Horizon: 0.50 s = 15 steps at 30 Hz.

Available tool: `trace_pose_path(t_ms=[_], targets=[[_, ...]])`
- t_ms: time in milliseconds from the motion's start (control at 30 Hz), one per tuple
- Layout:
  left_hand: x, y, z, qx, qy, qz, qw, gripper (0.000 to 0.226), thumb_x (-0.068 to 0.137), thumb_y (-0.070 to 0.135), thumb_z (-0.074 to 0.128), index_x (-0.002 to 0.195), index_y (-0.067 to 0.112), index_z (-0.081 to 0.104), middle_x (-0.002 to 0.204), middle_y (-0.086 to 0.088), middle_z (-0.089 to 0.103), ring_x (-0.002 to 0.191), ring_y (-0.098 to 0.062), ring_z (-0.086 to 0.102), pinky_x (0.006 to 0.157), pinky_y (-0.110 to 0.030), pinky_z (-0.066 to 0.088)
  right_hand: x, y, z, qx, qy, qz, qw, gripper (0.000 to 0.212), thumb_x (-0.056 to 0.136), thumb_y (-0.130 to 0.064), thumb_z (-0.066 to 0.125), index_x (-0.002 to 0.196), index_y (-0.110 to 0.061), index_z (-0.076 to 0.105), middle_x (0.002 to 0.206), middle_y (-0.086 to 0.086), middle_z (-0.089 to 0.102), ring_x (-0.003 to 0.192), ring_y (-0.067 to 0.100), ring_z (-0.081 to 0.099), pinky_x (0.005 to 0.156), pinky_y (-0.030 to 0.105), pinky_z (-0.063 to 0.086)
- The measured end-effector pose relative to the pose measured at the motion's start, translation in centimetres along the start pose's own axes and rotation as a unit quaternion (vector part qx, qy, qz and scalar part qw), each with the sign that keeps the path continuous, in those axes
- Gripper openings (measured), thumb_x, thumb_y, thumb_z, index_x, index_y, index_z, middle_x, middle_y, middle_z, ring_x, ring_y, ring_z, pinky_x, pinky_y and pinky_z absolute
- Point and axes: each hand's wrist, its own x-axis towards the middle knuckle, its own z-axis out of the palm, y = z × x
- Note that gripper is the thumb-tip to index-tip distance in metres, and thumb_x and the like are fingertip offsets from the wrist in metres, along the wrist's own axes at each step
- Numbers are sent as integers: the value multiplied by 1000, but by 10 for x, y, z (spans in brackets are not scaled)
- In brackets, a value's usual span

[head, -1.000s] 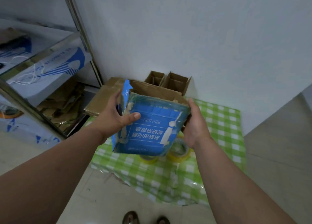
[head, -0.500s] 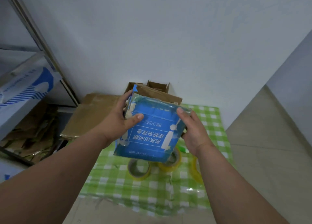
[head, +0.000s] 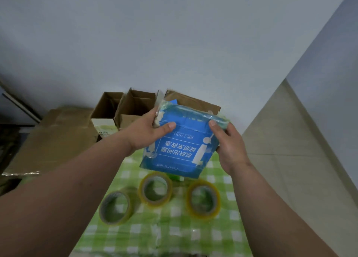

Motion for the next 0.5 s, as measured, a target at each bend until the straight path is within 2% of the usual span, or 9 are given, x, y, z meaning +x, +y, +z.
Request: trace_pose_path(t_ms=[100,167,233,333,433,500], targets=[[28,8,25,-14,27,-17,999,42,76,66,51,117,58,52,103,29,67,98,10,62,80,-8,46,28,-7,-28,-37,-3,-12,999,39,66,-57,77,97,-33,72,101,-4,75,92,17,73,77,39,56],[47,5,40,-43,64,-30,997,56,76,71,46,129,55,51,117,26,61,106,8,56,95,-18,43,46,-9,-42,-77,-4,-24,997,34,67,-59,74,93,-37,71,101,-2,74,93,16,72,79,40,57],[62,-4,53,-97,99,-40,990,56,78,67,50,131,48,56,122,18,64,110,1,60,101,-28,45,60,-6,-50,-115,-6,-39,993,34,69,-59,70,92,-34,70,106,1,71,98,18,69,87,45,56],[77,-22,68,-199,131,-57,970,45,78,52,62,118,32,67,125,10,68,112,-14,65,96,-38,52,75,4,-57,-125,-15,-39,991,24,78,-49,72,96,-34,67,115,4,66,101,16,67,91,42,55],[85,-42,72,-260,133,-71,954,39,74,37,72,111,25,73,125,12,67,107,-12,68,80,-27,57,82,19,-64,-127,-36,-23,991,18,86,-37,73,102,-34,66,126,6,61,105,12,66,92,36,55],[86,-54,73,-255,115,-85,956,40,69,31,79,109,29,76,125,13,67,109,-12,67,81,-25,55,84,29,-68,-123,-47,-6,991,22,86,-32,73,107,-32,68,137,3,55,118,13,59,97,36,52]])
